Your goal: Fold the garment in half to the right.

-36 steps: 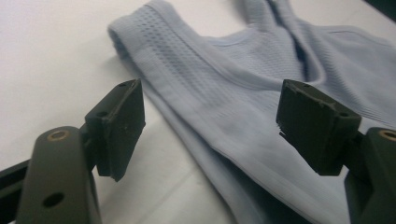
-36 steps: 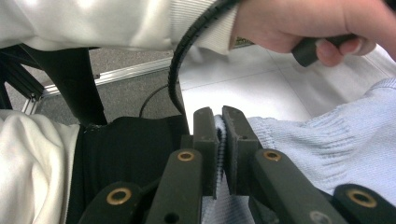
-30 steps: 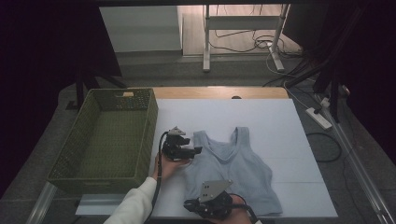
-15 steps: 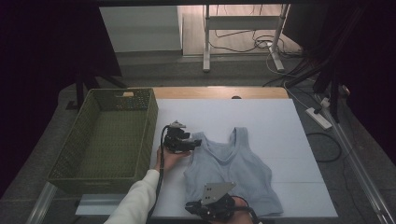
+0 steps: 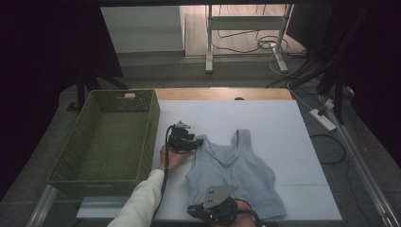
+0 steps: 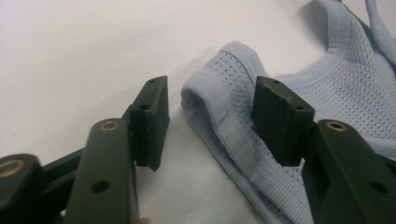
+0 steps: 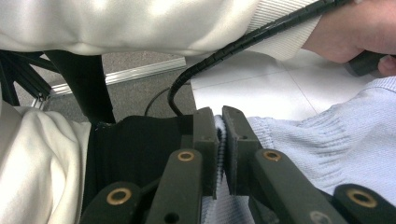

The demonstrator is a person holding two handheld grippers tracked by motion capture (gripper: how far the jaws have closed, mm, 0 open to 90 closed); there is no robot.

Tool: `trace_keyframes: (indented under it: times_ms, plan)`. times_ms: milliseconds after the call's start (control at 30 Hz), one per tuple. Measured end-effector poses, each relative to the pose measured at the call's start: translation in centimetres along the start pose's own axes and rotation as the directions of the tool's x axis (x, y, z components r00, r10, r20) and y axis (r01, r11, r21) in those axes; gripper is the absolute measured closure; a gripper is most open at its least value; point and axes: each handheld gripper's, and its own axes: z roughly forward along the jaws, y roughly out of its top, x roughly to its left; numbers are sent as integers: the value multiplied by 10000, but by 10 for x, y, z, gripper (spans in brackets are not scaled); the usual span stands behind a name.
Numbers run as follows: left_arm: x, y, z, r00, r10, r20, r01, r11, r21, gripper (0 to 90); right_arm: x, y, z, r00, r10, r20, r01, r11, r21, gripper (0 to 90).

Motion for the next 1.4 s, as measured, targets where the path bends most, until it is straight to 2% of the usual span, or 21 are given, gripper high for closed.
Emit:
trace_keyframes:
  times_ms: [333,433,500,600,667,1100,1400]
  plan:
    - [-5,3,4,9980,613,-153,-609,9979,210,544,0,0,1,10000,-27,8,27,10000,27,844]
    - [-5,3,4,9981,609,-59,-608,9980,153,620,-1,0,1,10000,-35,-7,35,10000,40,844]
    - [-4,3,2,9981,558,279,-558,9984,4,684,-1,0,1,10000,-20,-13,20,10000,39,844]
    - [-5,2,2,9972,486,569,-479,9988,-136,795,-1,0,1,10000,-11,-19,11,10000,26,844]
    - [-5,2,1,9965,449,706,-437,9989,-182,838,-1,0,0,10000,0,-12,0,10000,3,844]
    - [-10,4,-11,9957,270,884,-220,9981,-569,853,-5,-1,-3,9997,65,232,-60,9998,-208,845]
    - [-15,7,-21,9938,325,1059,-231,9958,-891,857,-5,0,-6,9989,22,461,-4,9992,-395,845]
